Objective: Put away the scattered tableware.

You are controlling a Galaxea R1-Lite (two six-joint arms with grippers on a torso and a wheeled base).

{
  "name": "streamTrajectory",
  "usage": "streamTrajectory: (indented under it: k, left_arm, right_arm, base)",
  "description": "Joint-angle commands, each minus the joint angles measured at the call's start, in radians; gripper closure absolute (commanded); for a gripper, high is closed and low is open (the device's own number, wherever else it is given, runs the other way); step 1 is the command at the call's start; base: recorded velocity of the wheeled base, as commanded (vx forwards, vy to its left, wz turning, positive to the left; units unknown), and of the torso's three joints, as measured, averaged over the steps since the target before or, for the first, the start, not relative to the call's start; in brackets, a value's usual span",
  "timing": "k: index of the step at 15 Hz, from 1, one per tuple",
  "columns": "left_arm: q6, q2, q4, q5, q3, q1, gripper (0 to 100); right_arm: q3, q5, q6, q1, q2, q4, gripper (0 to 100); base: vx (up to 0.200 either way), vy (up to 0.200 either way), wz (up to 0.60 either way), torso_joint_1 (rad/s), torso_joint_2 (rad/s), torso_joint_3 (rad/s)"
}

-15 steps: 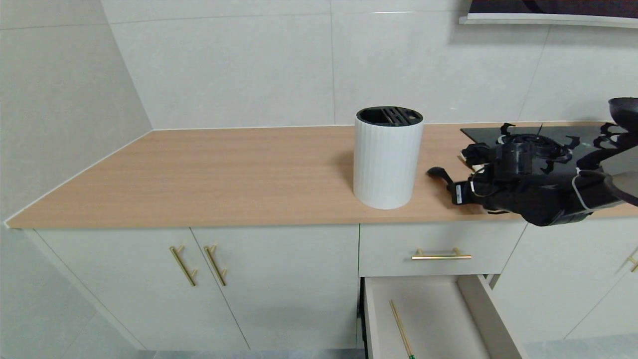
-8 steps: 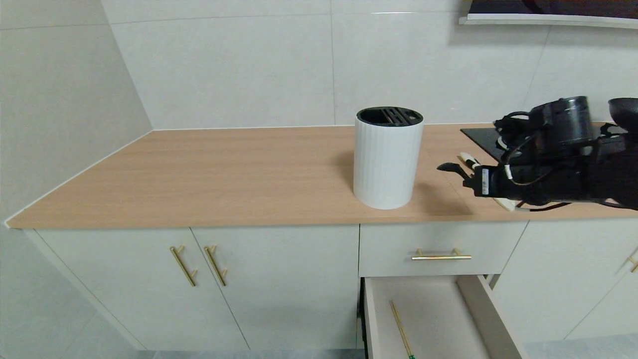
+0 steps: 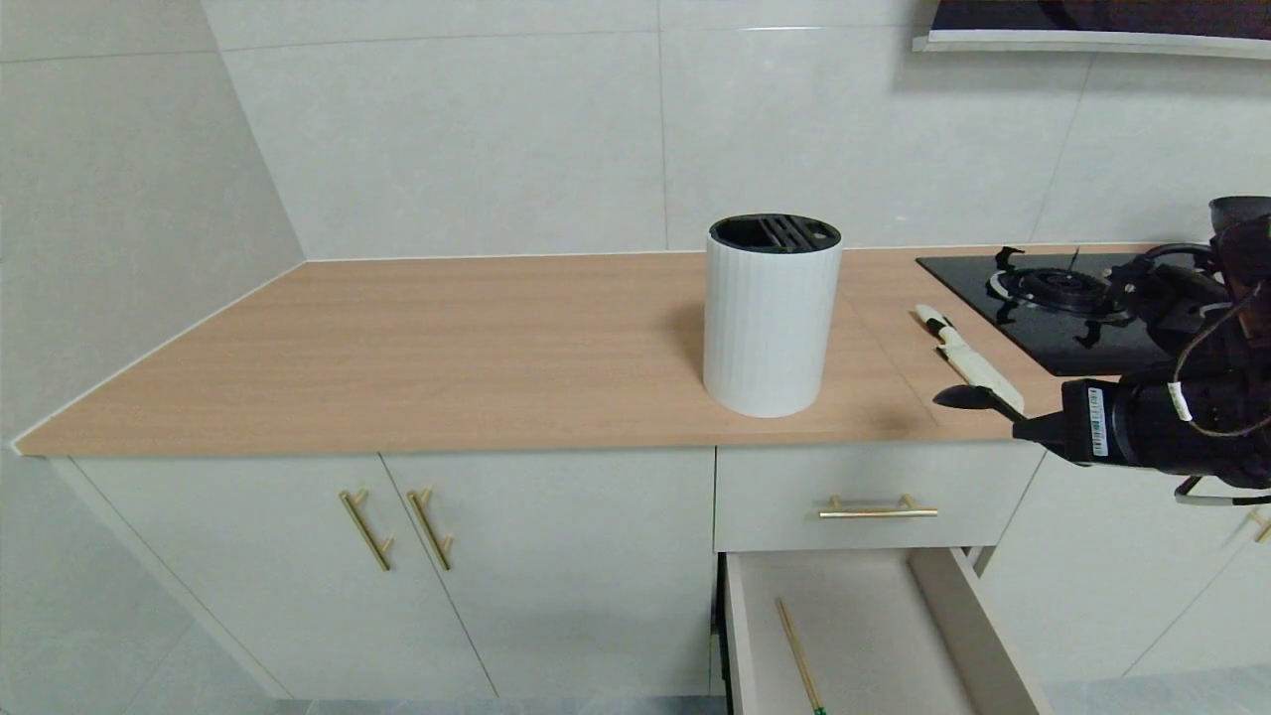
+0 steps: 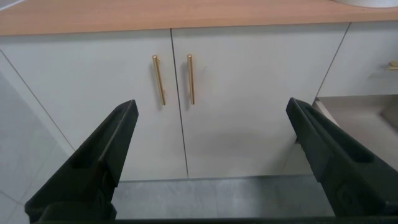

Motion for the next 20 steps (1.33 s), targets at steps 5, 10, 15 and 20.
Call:
streamTrajectory:
  k: [5,10,15,20]
  left_arm:
    - [0.0,0.001,0.0,-0.001,0.0,0.0,0]
    - [0.0,0.001,0.0,0.001,0.0,0.0,0]
    - [0.0,0.001,0.0,0.001,0.0,0.0,0]
    - [0.0,0.001,0.0,-0.001,0.0,0.0,0]
  right_arm:
    - [0.068,-0.003,-0.024,0.001,0.045,-0.04,100]
    - [0.088,-0.008,-0.03,0.001,0.096,-0.081,100]
    - [0.102,-0.008,-0.053,0.001,0.113,-0.089,100]
    - [0.108,-0.008,-0.058,0.001,0.123,-0.093,100]
  base:
    - [0.0,0.0,0.0,0.0,0.0,0.0]
    - [0.0,0.0,0.0,0.0,0.0,0.0]
    - [0.0,0.0,0.0,-0.105,0.26,0.152]
    - [0.0,0.0,0.0,-0.188,0.48,0.283]
